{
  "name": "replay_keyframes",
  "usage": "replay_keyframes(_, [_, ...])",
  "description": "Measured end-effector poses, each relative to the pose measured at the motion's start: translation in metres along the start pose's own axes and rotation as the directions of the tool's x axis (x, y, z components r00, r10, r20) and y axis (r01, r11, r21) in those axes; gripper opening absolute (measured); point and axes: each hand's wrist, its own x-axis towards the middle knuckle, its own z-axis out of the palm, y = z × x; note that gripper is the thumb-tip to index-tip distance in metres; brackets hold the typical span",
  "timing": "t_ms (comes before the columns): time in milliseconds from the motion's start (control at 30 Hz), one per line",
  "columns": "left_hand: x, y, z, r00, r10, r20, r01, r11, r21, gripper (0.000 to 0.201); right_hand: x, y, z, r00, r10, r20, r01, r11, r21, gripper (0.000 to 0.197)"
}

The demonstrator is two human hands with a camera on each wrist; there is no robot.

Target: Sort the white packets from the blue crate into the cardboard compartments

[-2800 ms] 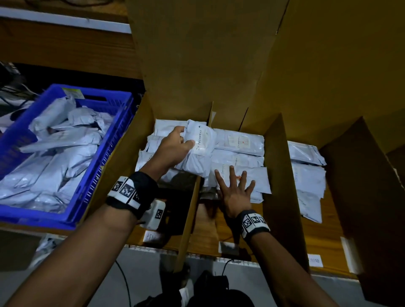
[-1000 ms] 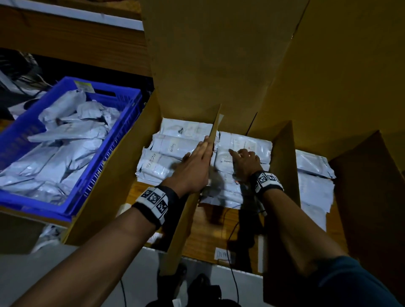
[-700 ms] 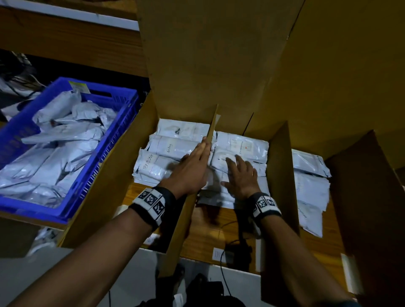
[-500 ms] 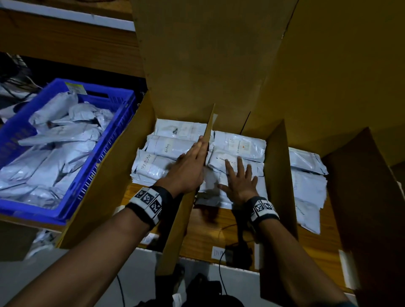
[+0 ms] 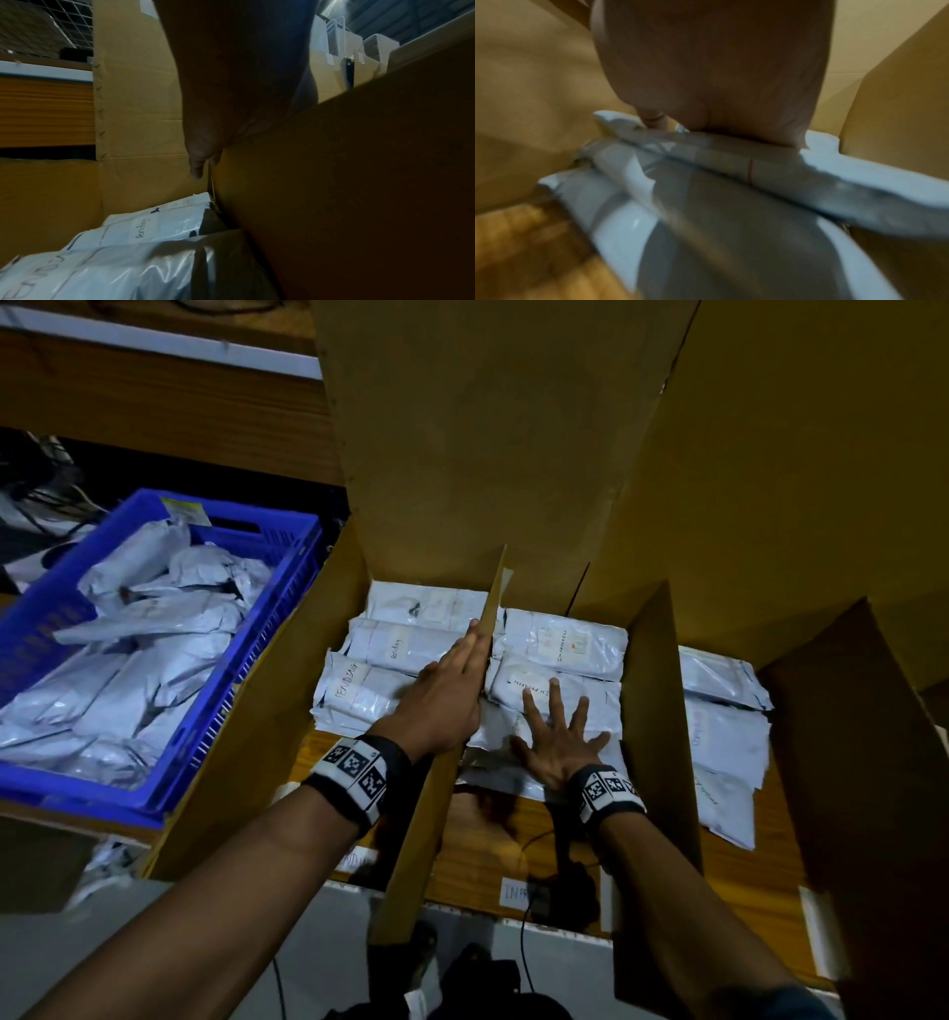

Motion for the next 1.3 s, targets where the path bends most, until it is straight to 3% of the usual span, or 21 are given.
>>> replay_keyframes(167, [0.0, -0.002, -0.001, 1.0, 0.015, -0.003, -0.015, 1.0, 0.003, 0.092, 0.011, 0.0, -0.009, 1.0, -0.01, -0.004, 0.01, 0.996, -0.087, 0.101])
replay_keyframes(267, [-0.001, -0.003, -0.002, 1.0, 0.021, -0.008, -0.021, 1.0, 0.003, 0.093, 0.016, 0.006, -0.017, 0.999, -0.031, -0.024, 0.029, 0.996, -0.085, 0.095])
replay_keyframes(400, [-0.001, -0.003, -0.001, 1.0, 0.021, -0.012, -0.022, 1.0, -0.02, 0.094, 0.023, 0.018, -0.036, 0.972, -0.109, -0.208, 0.09, 0.991, -0.099, 0.089])
replay_keyframes(467, [0.0, -0.003, 0.0, 0.999, 0.025, -0.02, -0.025, 0.999, -0.02, 0.095, 0.03, 0.021, -0.045, 0.962, -0.129, -0.24, 0.098, 0.986, -0.137, 0.093])
replay_keyframes(600, [0.0, -0.004, 0.001, 0.999, 0.032, -0.028, -0.033, 0.999, -0.018, 0.094, 0.04, 0.027, -0.051, 0.932, -0.181, -0.313, 0.121, 0.972, -0.203, 0.084])
replay_keyframes(800, [-0.001, -0.001, 0.001, 0.998, 0.037, -0.044, -0.037, 0.999, 0.001, 0.092, 0.045, 0.028, -0.043, 0.967, -0.104, -0.232, 0.067, 0.984, -0.164, 0.082])
replay_keyframes(967, [-0.004, 0.004, -0.003, 0.996, 0.055, -0.064, -0.054, 0.998, 0.014, 0.086, 0.019, 0.009, -0.061, 0.956, -0.047, -0.289, 0.06, 0.997, 0.037, 0.097])
replay_keyframes(1033, [-0.011, 0.007, -0.012, 0.998, 0.047, -0.052, -0.048, 0.998, -0.027, 0.079, -0.003, -0.002, -0.075, 0.916, -0.069, -0.396, 0.13, 0.983, 0.13, 0.079])
replay_keyframes(1133, [-0.032, 0.011, -0.031, 0.995, -0.068, -0.067, 0.057, 0.987, -0.152, 0.063, -0.043, -0.024, -0.094, 0.815, -0.086, -0.574, 0.251, 0.944, 0.215, 0.044])
replay_keyframes(1300, [-0.097, -0.006, -0.049, 0.985, -0.116, -0.13, 0.094, 0.983, -0.16, 0.032, -0.118, -0.069, -0.088, 0.721, -0.245, -0.648, 0.472, 0.858, 0.201, 0.024])
